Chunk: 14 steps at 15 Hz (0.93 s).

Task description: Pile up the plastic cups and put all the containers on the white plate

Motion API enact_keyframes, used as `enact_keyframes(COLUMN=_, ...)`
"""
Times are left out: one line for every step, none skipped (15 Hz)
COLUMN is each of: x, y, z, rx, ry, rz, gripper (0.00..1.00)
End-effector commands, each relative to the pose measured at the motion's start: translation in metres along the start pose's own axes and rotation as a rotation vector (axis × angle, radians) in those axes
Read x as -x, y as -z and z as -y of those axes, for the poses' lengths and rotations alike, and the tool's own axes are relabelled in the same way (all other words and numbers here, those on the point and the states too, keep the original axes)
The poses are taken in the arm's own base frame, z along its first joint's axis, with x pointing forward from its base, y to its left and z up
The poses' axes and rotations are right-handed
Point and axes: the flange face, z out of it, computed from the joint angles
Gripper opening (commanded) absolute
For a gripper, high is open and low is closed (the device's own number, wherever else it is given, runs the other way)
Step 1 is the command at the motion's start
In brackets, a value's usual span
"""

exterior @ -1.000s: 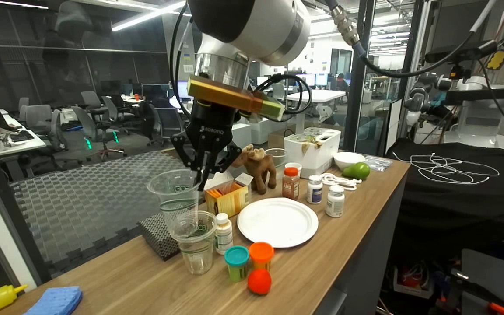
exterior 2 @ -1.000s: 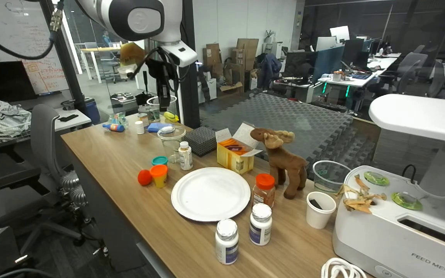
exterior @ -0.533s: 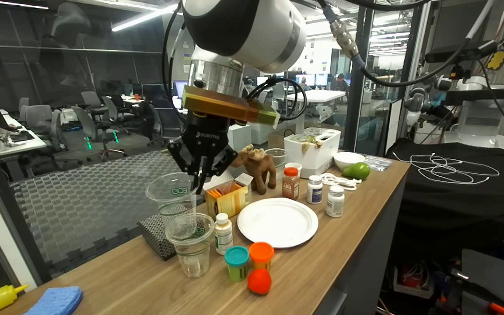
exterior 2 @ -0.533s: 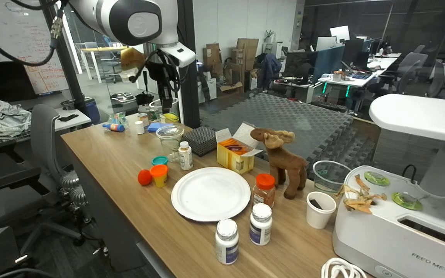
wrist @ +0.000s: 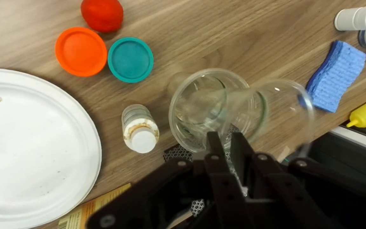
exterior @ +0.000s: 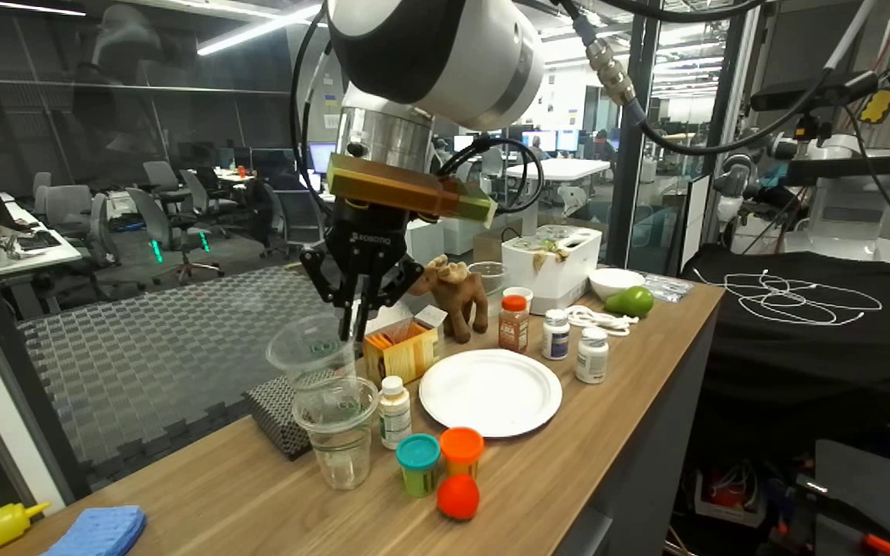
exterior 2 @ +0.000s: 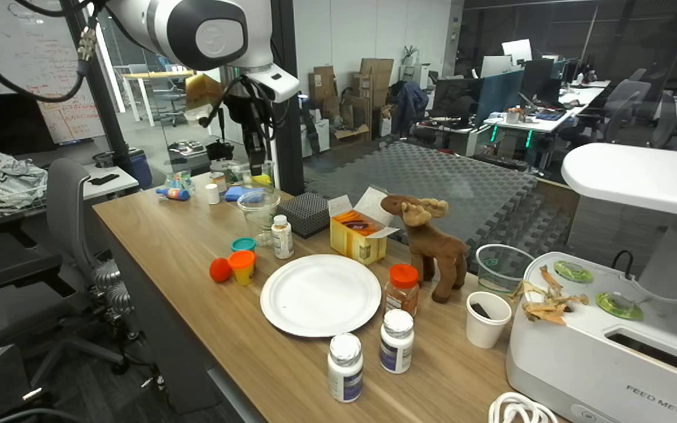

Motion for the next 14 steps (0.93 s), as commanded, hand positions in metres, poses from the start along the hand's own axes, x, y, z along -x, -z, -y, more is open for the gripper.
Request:
enact_keyframes(x=0.004, y=0.017, z=-0.003, rx=-0.006, ry=0.011, rz=-0.040, gripper=0.47)
enact_keyframes(x=0.004, y=0.019, z=-0.004, rx=-0.009, ry=0.010, rz=-0.043, gripper=0.56)
enact_keyframes(x=0.004, y=0.022, z=-0.005, rx=-0.011, ry=0.009, rz=-0.046, gripper=0.63)
enact_keyframes(x=0.004, y=0.024, z=-0.005, rx=-0.013, ry=0.008, rz=-0.050, gripper=0.70)
enact_keyframes(x=0.005, y=0.028, z=-0.006, rx=-0.016, ry=0.008, rz=-0.054, gripper=0.78)
enact_keyframes(x=0.005, y=0.031, z=-0.007, rx=-0.019, ry=0.008, rz=-0.058, gripper=0.85)
enact_keyframes(x=0.005, y=0.034, z=-0.007, rx=-0.019, ry=0.008, rz=-0.063, gripper=0.94)
enact_keyframes(x=0.005, y=0.040, z=-0.008, rx=-0.023, ry=0.007, rz=-0.067, gripper=0.99)
enact_keyframes(x=0.005, y=0.047, z=-0.009, rx=-0.024, ry=0.006, rz=-0.078, gripper=1.00)
enact_keyframes(x=0.004, y=0.054, z=-0.010, rx=-0.027, ry=0.006, rz=-0.090, gripper=1.00)
enact_keyframes(x=0.004, y=0.062, z=-0.011, rx=-0.031, ry=0.006, rz=-0.099, gripper=1.00)
enact_keyframes(x=0.003, y=0.069, z=-0.013, rx=-0.032, ry=0.003, rz=-0.112, gripper=1.00)
enact_keyframes(x=0.003, y=0.075, z=-0.016, rx=-0.033, ry=0.003, rz=-0.118, gripper=1.00)
enact_keyframes(x=0.004, y=0.080, z=-0.019, rx=-0.033, ry=-0.001, rz=-0.124, gripper=1.00)
